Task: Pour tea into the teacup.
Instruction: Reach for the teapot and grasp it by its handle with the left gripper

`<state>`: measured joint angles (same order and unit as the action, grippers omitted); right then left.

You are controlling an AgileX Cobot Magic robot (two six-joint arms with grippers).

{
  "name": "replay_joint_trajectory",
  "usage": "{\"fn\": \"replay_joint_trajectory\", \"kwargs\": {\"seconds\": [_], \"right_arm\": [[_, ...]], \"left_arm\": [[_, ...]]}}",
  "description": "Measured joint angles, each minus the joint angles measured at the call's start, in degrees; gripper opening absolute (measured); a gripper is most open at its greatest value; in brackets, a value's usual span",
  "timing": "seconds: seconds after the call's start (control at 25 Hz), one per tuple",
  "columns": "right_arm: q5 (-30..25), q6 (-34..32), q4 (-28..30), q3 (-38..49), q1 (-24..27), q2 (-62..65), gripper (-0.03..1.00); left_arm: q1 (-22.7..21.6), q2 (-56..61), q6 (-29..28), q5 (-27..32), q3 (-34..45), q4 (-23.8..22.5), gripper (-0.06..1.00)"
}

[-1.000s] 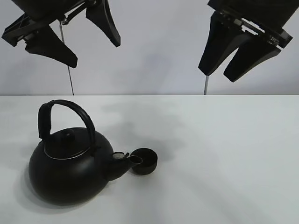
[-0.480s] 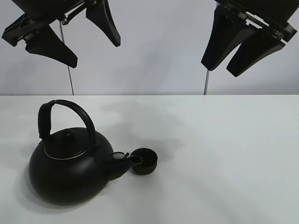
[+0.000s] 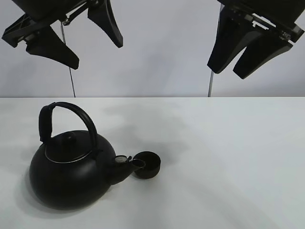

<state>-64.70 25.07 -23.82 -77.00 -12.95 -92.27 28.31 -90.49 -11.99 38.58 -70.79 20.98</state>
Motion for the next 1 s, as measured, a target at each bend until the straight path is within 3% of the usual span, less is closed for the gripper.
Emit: {"fn": "replay_joint_trajectory", "kwargs": {"seconds": [0.48,1.0], "right_arm": [[0.0,0.0,0.0,0.0,0.0,0.0,0.43],[0.3,0.0,0.2,0.0,0.0,0.0,0.43]], "left_arm": [[0.0,0.0,2.0,-2.1,0.0,0.0,0.57],[0.0,2.7,28.9,0.5,0.0,0.0,0.57]]}}
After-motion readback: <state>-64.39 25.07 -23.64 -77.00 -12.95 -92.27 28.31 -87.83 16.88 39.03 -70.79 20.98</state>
